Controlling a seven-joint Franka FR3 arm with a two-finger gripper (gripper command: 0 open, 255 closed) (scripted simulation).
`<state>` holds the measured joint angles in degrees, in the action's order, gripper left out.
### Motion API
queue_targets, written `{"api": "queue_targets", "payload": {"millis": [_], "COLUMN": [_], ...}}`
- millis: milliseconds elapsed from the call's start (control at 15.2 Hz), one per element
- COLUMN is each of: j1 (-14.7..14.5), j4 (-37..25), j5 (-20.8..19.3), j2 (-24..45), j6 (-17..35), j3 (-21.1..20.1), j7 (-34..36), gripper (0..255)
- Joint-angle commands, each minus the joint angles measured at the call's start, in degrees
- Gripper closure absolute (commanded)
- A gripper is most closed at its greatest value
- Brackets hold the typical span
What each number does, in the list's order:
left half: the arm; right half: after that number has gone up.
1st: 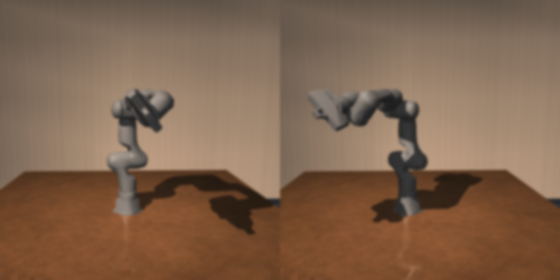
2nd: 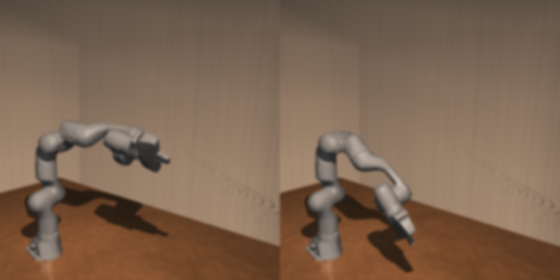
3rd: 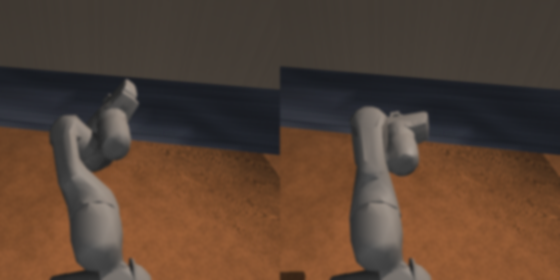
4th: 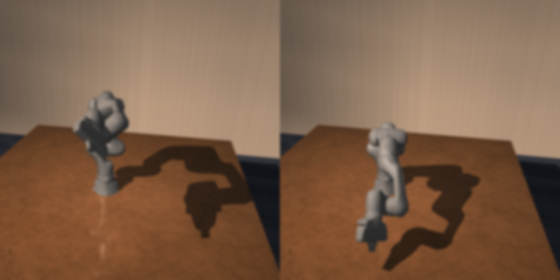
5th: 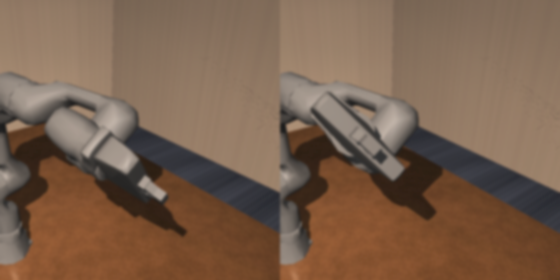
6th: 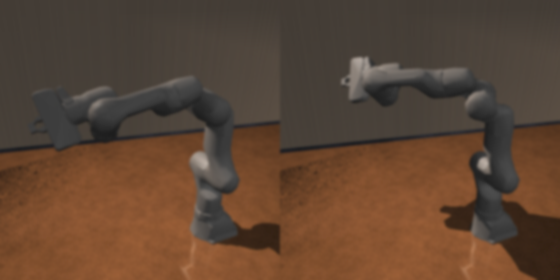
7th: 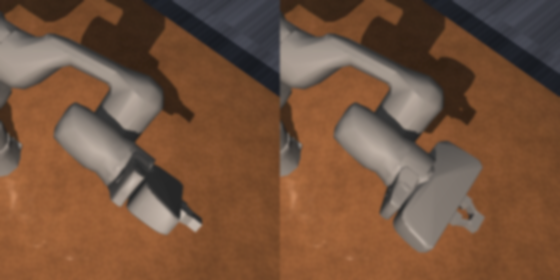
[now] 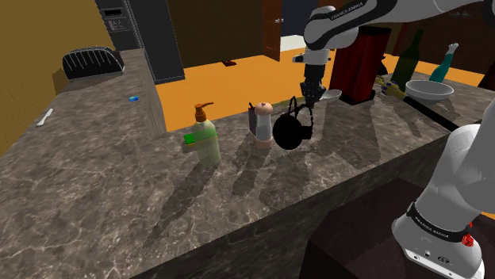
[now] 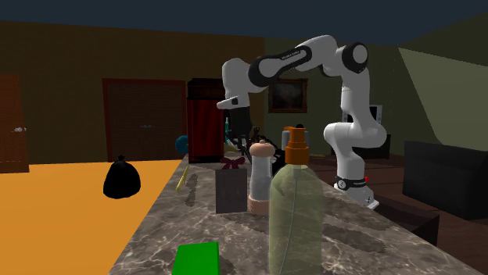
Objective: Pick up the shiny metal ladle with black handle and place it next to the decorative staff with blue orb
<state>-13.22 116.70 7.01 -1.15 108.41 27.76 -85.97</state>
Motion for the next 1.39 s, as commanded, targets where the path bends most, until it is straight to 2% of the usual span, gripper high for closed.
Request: {"api": "queue_targets", "payload": {"millis": [0,924,1320], "j1": [0.01,-0.09,2.54], "j4": [-1.33,-10.18,-0.13], "j5": [-0.29,-1.27,-6.95], "j2": [-0.44,-2.13,-12.96], "j6": [-1.72,-11.94,-11.72], "j3": [0.00,-0.19,1.22], "j7": [0.31,2.01,0.01], "gripper": [255,255,255]}}
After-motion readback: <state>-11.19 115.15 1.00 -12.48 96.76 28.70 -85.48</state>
